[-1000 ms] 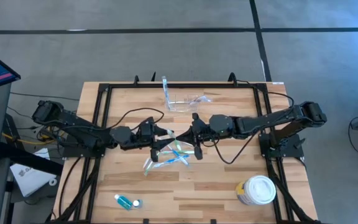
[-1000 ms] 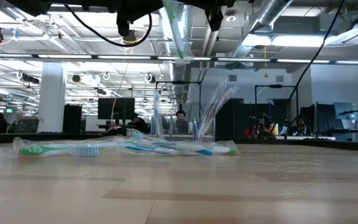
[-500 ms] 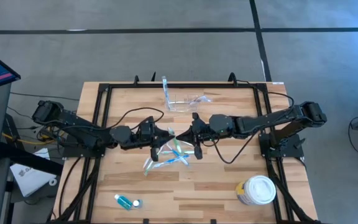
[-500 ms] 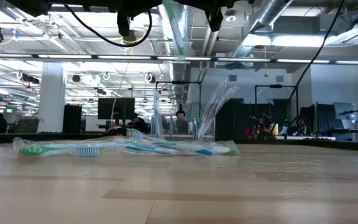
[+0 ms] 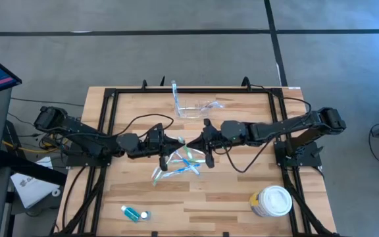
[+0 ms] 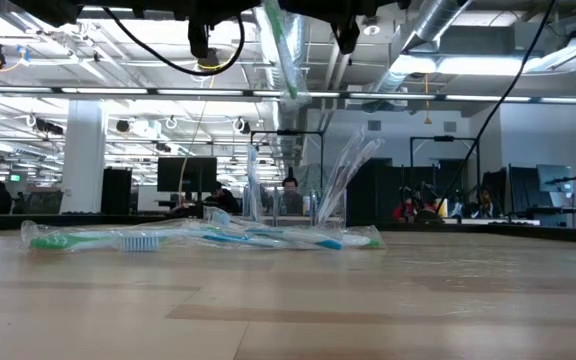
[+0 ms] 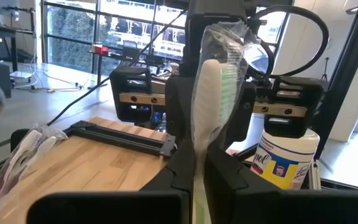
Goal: Pick & Place toothbrushing station
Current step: Put the green toothbrush into the transparent organizer
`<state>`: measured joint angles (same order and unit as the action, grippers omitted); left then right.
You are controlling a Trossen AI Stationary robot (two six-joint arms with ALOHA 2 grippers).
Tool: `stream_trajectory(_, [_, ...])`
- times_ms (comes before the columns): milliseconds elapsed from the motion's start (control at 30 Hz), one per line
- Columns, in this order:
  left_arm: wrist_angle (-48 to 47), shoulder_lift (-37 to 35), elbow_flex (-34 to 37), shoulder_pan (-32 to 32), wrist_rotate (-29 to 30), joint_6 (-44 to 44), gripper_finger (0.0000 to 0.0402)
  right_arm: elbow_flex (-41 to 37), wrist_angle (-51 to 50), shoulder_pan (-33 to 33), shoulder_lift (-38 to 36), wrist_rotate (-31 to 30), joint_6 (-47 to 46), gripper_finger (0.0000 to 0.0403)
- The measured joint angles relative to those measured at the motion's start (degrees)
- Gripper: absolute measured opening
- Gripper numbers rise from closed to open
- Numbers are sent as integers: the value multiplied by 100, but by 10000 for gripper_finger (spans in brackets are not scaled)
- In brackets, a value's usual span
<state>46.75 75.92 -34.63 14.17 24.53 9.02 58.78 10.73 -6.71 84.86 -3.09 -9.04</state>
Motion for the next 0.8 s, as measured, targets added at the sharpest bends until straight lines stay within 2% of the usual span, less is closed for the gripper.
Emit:
stream_trajectory(367, [-691, -374, 0, 0, 353, -17, 7, 0, -470, 164, 0, 2, -1, 89])
stream_trajectory(600, [-1394, -666, 0, -67, 998, -18, 7, 0, -474, 167, 0, 2, -2, 96])
stream_trajectory(800, [-1492, -663, 0, -474, 1087, -18, 7, 0, -475, 133, 0, 0, -92, 96])
